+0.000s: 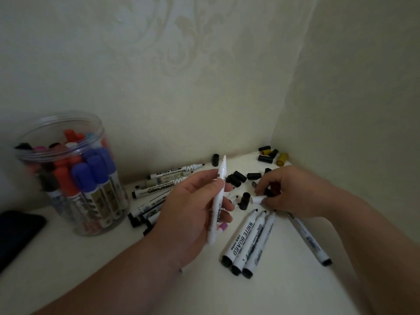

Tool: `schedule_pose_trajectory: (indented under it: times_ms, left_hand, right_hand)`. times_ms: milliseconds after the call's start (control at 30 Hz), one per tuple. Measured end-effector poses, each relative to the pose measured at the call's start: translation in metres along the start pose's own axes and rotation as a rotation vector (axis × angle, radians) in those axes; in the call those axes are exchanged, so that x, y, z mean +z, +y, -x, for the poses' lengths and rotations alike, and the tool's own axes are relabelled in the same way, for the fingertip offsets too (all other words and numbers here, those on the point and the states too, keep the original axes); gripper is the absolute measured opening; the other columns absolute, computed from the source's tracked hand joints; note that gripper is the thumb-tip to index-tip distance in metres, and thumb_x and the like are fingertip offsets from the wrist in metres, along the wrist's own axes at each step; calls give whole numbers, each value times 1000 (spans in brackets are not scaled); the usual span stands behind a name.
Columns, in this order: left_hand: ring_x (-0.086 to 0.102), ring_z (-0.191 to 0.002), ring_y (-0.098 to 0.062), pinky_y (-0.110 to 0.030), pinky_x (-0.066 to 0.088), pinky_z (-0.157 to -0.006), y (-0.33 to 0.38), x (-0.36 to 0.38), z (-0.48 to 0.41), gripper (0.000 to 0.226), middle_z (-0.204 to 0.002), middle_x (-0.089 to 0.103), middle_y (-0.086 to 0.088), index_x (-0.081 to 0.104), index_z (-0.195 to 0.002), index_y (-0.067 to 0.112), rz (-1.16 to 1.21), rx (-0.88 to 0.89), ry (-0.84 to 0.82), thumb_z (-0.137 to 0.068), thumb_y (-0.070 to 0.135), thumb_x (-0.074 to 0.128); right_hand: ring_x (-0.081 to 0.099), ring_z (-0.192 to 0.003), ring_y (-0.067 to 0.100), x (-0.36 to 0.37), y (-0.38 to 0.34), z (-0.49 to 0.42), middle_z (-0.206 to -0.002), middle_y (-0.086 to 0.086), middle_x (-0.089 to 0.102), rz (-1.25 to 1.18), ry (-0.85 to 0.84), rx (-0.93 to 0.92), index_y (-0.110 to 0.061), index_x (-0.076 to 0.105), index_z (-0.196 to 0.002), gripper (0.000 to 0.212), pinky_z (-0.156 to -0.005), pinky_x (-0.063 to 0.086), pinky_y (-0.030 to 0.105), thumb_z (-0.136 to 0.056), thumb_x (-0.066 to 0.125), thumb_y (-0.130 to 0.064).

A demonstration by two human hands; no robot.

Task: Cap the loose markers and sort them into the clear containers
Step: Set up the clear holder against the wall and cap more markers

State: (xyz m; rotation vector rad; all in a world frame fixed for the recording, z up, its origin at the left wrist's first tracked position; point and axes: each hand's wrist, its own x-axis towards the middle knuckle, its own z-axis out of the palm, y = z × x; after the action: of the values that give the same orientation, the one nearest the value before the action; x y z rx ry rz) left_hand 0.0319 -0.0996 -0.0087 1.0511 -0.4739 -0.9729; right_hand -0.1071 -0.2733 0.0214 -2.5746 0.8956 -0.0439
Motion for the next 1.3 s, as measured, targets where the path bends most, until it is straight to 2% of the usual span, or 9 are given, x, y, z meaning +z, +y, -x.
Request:
schedule_pose_trajectory:
  times_ms: [100, 200, 367, 500, 600, 733, 967, 1133, 1300]
  left_hand:
    - [47, -52, -18, -27, 42, -46, 1, -3, 2, 15, -80, 65, -11, 74, -96, 10, -114, 75, -19, -96, 10, 59]
    - [45, -49, -15, -21, 45, -47, 0, -5, 7, 15, -66, 64, -5, 75, -93, 14, -330, 180, -32, -95, 21, 62]
    - [57, -53, -5, -17, 48, -51, -1, -3, 14, 17, -69, 67, 3, 80, -101, 28, -555, 395, -36, -88, 18, 73]
    - [58, -59, -2, -9, 44, -53, -2, -2, 16, 18, -74, 64, 13, 79, -99, 23, -678, 560, -38, -84, 16, 75]
    - [60, -66, -4, -8, 45, -55, -2, -2, 16, 16, -77, 65, 14, 79, -100, 24, -736, 615, -29, -84, 21, 77]
    - [65, -81, -12, -13, 45, -67, -5, -7, 11, 18, -86, 68, 13, 78, -104, 31, -874, 682, -21, -87, 34, 76]
    - [66, -76, -17, -31, 54, -63, -6, -9, 12, 18, -85, 67, 11, 77, -108, 31, -872, 704, -82, -90, 32, 73]
    - [65, -80, -11, -11, 44, -65, -4, -9, 11, 19, -85, 67, 16, 76, -107, 30, -904, 735, -53, -89, 34, 72]
    - [65, -82, -7, -9, 42, -66, -4, -9, 11, 16, -86, 67, 18, 73, -104, 41, -885, 722, -44, -89, 36, 72]
  right_hand:
    - [57, -65, 4, 1, 11, 4, -81, -13, 63, -127, 222, -39, -38, 69, -97, 24, -61, 45, 11, -85, 75, -19]
    - [61, -53, 10, 0, 8, 18, -71, 5, 67, -566, 421, -36, -14, 73, -96, 17, -55, 50, 15, -85, 72, -1]
    - [65, -58, 28, -2, -12, 30, -69, 21, 64, -1353, 267, -197, 2, 64, -80, 7, -45, 51, 29, -77, 68, 6]
    - [50, -49, 21, 4, -22, 33, -67, 18, 59, -1373, 215, -312, -3, 70, -78, 13, -37, 35, 21, -67, 76, -6]
    - [53, -47, 20, 8, -22, 32, -67, 20, 62, -1364, 148, -383, -2, 72, -82, 16, -36, 40, 19, -70, 75, -12]
    - [59, -52, 23, 9, -18, 31, -72, 22, 65, -1281, 81, -436, -1, 70, -88, 33, -41, 46, 23, -70, 85, -24]
    - [57, -54, 26, 7, -15, 32, -72, 27, 60, -1159, 97, -430, 2, 64, -86, 39, -42, 46, 26, -69, 88, -24]
    - [55, -54, 40, 9, -14, 33, -75, 26, 64, -981, 79, -437, -5, 63, -81, 14, -46, 50, 33, -77, 71, 5]
    - [49, -49, 30, 7, -12, 31, -72, 24, 63, -1115, 93, -452, -3, 68, -84, 23, -44, 44, 26, -73, 83, -17]
